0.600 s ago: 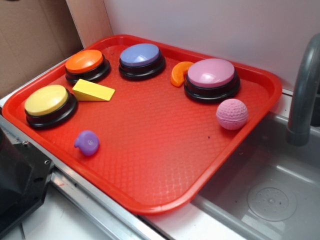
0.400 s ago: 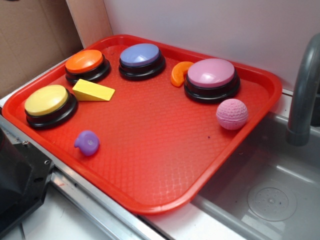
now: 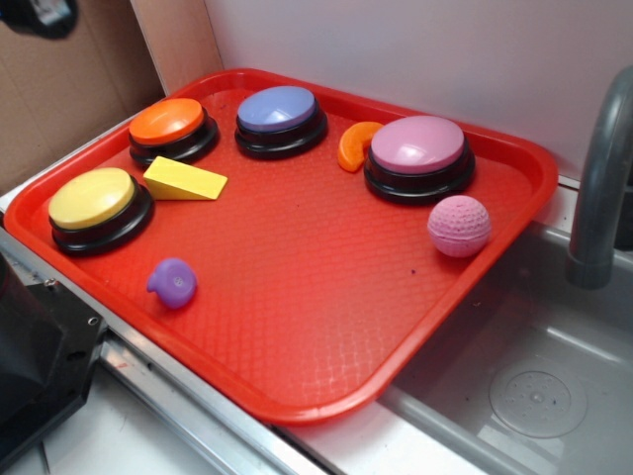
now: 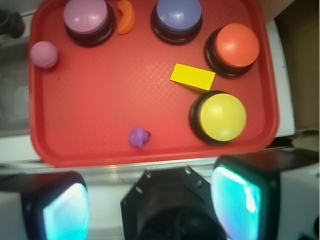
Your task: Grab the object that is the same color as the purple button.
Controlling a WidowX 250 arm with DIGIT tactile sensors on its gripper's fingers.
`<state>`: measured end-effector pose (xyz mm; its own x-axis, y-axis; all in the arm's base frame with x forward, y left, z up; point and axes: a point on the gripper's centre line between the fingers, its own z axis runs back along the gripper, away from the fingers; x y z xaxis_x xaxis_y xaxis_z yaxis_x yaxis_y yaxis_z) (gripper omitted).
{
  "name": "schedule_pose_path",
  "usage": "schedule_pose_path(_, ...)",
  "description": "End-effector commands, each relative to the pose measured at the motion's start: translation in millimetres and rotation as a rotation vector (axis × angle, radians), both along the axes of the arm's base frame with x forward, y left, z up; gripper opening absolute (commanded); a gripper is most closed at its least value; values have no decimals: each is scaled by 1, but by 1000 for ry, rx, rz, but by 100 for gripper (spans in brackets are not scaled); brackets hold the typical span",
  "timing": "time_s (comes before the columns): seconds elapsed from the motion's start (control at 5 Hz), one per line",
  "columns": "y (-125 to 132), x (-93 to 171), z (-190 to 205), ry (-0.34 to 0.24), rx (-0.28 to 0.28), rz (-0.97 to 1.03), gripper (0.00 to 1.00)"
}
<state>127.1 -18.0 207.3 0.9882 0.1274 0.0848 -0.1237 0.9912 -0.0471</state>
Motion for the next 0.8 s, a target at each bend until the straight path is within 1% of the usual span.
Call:
schedule_pose_path(0.0,-11,23,-50,0,-16,55,100)
schedule_pose_path(0.2,-13,25,-78,48,-22,67,100)
schedule_pose_path(0.4,-17,22,-107,77,0,110,100)
schedule_pose_path(0.6,-15,19,-131,120,20,127,100)
